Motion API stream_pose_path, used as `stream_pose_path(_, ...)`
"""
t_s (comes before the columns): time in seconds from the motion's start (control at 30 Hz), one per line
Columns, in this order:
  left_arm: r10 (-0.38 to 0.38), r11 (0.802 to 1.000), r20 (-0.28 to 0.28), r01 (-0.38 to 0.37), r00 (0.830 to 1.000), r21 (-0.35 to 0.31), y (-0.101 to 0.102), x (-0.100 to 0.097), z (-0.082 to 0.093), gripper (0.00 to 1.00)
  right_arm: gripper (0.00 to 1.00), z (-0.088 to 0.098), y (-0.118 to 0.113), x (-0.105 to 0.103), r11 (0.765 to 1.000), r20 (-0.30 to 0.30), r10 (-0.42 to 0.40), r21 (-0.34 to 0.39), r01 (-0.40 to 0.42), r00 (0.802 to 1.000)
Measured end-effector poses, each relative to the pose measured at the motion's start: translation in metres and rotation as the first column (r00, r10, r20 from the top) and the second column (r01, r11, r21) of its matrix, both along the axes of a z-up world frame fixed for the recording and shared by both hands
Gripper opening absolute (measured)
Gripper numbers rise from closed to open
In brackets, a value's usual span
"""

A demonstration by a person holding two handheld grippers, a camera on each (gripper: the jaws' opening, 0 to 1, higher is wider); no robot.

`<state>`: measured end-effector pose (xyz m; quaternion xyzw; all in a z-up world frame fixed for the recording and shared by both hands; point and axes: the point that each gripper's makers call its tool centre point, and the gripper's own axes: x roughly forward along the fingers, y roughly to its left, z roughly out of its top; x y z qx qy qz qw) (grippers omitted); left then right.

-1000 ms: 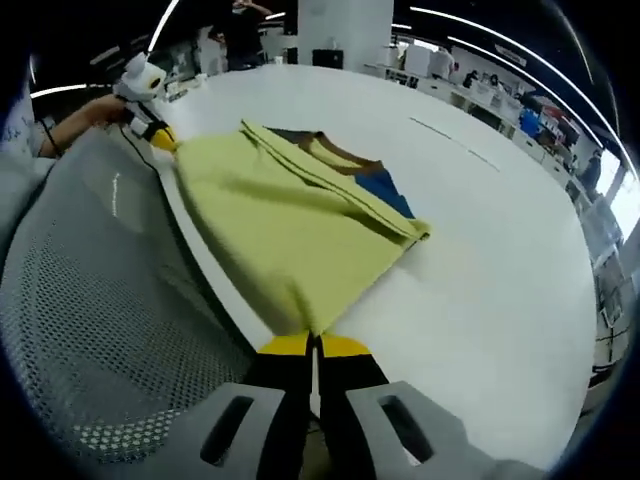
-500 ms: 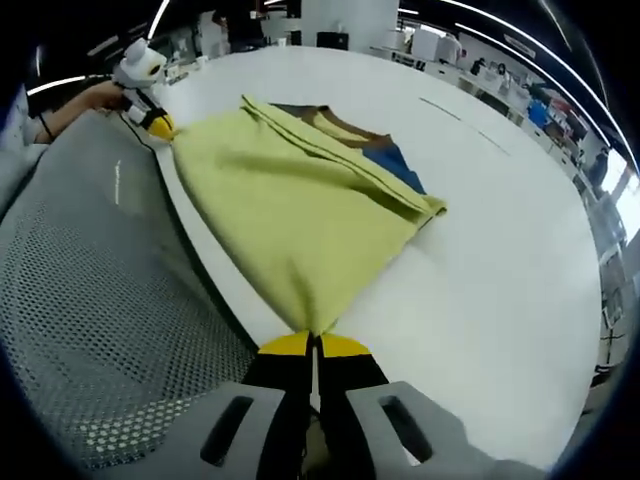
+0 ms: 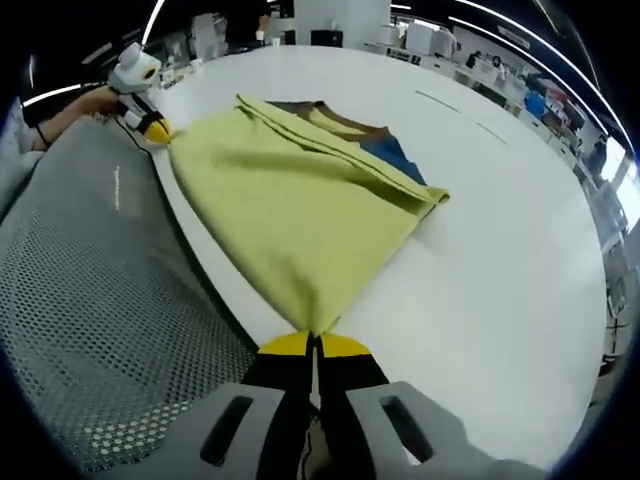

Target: Fold the garment on the visible template until the final outline fits inside the template.

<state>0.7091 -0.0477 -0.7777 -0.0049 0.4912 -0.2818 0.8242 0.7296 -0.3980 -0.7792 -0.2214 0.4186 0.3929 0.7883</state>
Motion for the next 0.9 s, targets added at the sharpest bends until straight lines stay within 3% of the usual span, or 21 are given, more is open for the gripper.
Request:
stream_pose_path(0.27,-0.054,0.998,0.025,0.054,0.998,0.028,-0.003,-0.001,0.002,0.0,0.02,0.0,0.002,0.002,1.0,-0.008,-0.024,-0.001,0.024,1.0)
stream_pose_path(0.43,-0.057,0.998,0.026,0.057,0.998,0.01,-0.006,-0.003,0.004,0.07,0.05,0.001,0.001,0.003,1.0,0.004,-0.031,-0.004,0.031,1.0)
stream_pose_path(0.67,-0.051,0.998,0.054,0.048,0.997,0.051,0.005,-0.002,0.013,0.14,0.15,0.006,-0.004,0.0,0.998,0.007,-0.069,0.002,0.069,0.998)
stream_pose_path(0.77,-0.048,0.997,0.099,0.041,0.994,0.066,0.007,0.002,0.025,0.17,0.17,0.023,0.004,0.001,0.988,0.006,-0.122,0.092,0.121,0.992)
stream_pose_path(0.9,-0.07,0.995,0.137,0.059,0.988,0.078,0.003,0.004,0.041,0.2,0.22,0.043,0.008,0.005,0.985,0.045,-0.139,0.107,0.133,0.989)
